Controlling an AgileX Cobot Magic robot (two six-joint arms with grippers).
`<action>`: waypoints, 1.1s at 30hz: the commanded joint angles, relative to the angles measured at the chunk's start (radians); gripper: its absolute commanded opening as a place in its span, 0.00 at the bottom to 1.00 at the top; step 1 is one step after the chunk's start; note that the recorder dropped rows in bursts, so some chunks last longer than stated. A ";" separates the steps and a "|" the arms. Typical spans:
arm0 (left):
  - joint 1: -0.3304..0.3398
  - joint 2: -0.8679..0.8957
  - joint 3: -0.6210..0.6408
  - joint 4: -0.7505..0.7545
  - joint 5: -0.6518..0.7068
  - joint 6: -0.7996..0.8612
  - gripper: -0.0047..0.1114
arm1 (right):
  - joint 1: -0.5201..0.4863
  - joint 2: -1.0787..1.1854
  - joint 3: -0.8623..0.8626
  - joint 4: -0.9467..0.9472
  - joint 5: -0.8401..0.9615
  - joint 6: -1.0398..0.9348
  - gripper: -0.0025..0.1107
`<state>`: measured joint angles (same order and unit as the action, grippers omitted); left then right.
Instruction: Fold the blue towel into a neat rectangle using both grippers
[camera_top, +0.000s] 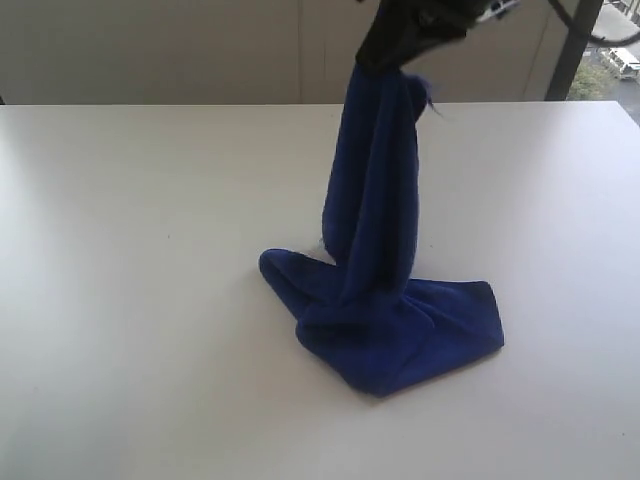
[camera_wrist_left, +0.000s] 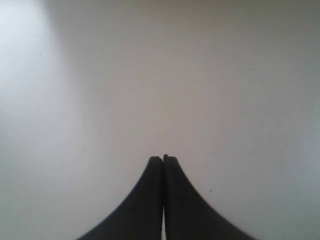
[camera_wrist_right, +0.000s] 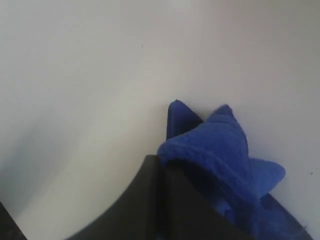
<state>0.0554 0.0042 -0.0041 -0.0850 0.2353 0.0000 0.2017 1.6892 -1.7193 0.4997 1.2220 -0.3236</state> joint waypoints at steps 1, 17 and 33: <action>0.003 -0.004 0.004 -0.003 -0.002 0.000 0.04 | 0.021 -0.012 0.136 0.000 -0.082 -0.035 0.02; 0.003 -0.004 0.004 -0.003 -0.002 0.000 0.04 | 0.199 0.115 0.467 0.012 -0.513 -0.078 0.04; 0.003 -0.004 0.004 -0.003 -0.002 0.000 0.04 | 0.276 0.038 0.473 0.042 -0.607 -0.074 0.43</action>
<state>0.0554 0.0042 -0.0041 -0.0850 0.2353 0.0000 0.4809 1.7914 -1.2469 0.5437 0.6322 -0.3877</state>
